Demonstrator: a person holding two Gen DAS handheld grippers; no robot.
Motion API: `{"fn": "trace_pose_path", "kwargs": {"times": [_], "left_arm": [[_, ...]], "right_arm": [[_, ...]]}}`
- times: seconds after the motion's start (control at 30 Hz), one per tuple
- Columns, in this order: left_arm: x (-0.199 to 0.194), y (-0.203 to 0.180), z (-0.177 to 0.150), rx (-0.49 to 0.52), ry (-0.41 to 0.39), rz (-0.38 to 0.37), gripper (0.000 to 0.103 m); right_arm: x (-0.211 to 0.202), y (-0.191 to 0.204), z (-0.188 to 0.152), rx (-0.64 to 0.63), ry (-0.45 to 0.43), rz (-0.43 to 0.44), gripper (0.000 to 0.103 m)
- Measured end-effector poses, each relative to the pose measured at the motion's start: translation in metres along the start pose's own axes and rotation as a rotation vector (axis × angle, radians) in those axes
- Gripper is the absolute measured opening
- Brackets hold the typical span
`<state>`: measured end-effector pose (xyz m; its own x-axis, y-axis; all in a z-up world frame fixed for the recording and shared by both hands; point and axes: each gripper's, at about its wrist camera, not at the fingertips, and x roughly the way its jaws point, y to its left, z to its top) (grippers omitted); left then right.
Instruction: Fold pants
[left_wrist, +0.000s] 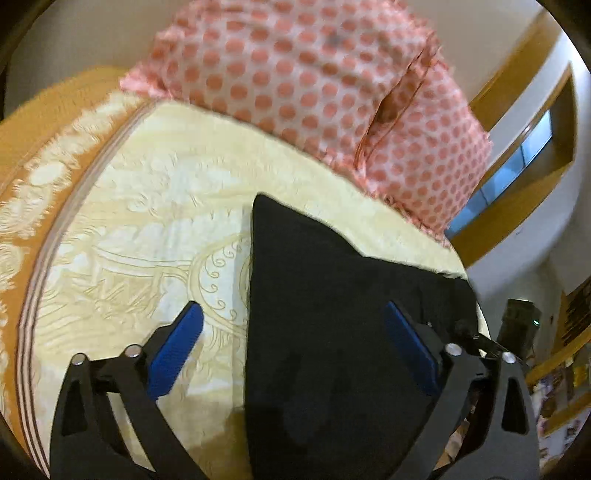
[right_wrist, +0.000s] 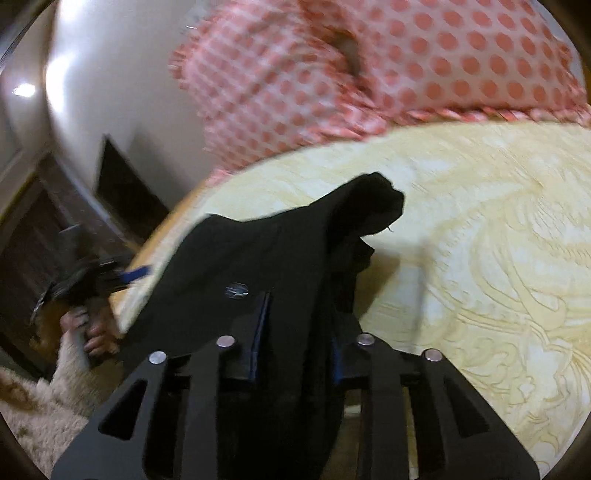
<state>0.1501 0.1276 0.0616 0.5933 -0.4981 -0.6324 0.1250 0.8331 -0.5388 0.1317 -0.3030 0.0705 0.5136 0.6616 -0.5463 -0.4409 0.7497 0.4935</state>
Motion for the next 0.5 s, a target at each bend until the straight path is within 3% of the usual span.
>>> {"fn": "trace_pose_path", "kwargs": {"times": [0.1,0.2,0.3,0.37,0.5], "left_arm": [[0.021,-0.003,0.007,0.027,0.088,0.016,0.086],[0.039,-0.007,0.008,0.045,0.157,0.022,0.079],[0.046,-0.012,0.009,0.071,0.178,0.009,0.069],[0.052,-0.014,0.01,0.076,0.191,0.016,0.068],[0.057,-0.015,0.01,0.083,0.189,0.027,0.052]], "right_arm": [[0.006,-0.001,0.003,0.008,0.031,-0.054,0.027],[0.009,-0.015,0.002,0.073,0.053,-0.051,0.028],[0.011,-0.022,0.0,0.102,0.058,-0.048,0.033],[0.013,-0.024,0.0,0.112,0.065,-0.054,0.036],[0.018,-0.033,0.001,0.149,0.073,-0.046,0.05]]}}
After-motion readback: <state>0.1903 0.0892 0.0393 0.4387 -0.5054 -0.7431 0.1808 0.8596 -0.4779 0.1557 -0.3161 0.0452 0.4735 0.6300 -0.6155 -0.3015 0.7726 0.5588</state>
